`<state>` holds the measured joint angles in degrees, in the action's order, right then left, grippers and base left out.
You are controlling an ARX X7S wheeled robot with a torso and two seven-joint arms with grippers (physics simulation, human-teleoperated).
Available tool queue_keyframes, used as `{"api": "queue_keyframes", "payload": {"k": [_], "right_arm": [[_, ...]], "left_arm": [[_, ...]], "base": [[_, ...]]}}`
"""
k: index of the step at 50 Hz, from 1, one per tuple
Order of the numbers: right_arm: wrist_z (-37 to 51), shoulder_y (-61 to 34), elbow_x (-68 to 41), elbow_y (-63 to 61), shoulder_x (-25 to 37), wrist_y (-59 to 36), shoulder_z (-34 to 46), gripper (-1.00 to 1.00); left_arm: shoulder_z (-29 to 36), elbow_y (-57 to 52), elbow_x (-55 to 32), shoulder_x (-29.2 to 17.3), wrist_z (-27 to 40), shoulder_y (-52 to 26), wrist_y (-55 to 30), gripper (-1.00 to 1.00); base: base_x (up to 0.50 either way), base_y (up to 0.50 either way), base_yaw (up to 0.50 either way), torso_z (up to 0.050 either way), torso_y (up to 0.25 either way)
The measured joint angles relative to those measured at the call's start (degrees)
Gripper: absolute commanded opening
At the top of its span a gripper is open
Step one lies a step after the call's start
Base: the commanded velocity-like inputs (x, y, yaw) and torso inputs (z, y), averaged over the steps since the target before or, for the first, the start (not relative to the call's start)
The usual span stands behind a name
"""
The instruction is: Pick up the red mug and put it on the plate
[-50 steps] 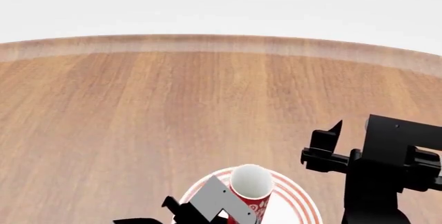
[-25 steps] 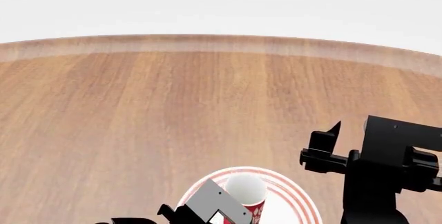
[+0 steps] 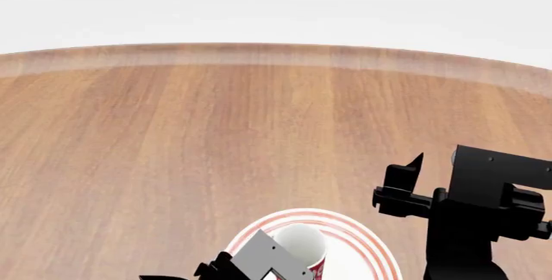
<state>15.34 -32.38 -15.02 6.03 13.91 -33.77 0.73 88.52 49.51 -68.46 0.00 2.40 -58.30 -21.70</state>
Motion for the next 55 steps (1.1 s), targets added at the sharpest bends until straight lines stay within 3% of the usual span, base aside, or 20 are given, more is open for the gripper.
{"api": "queue_keyframes", "payload": {"k": [14, 19, 36, 45, 55], "right_arm": [[0.16, -0.18, -0.05, 0.73, 0.00, 0.33, 0.47, 1.00], [0.21, -0.28, -0.05, 1.05, -0.02, 0.46, 0.67, 1.00], [0.40, -0.59, -0.20, 1.73, -0.01, 0.60, 1.17, 1.00], [0.53, -0.81, -0.17, 1.99, -0.10, 0.59, 1.70, 1.00], [0.57, -0.69, -0.47, 0.88, -0.03, -0.01, 2.18, 1.00]], "left_arm": [[-0.01, -0.31, 0.60, -0.09, -2.40, -0.34, -0.19, 1.00], [-0.09, -4.10, 0.23, -2.10, -1.96, -0.69, -0.69, 1.00], [-0.88, -29.59, -2.76, -15.98, 7.69, -0.68, -3.30, 1.00], [-2.09, -43.17, -4.19, -24.82, 9.47, -0.70, -2.39, 1.00], [-5.46, -50.62, -5.55, -32.84, 10.85, -1.10, 0.86, 1.00]], "base": [[0.00, 0.00, 0.00, 0.000, 0.000], [0.00, 0.00, 0.00, 0.000, 0.000], [0.00, 0.00, 0.00, 0.000, 0.000], [0.00, 0.00, 0.00, 0.000, 0.000], [0.00, 0.00, 0.00, 0.000, 0.000]]}}
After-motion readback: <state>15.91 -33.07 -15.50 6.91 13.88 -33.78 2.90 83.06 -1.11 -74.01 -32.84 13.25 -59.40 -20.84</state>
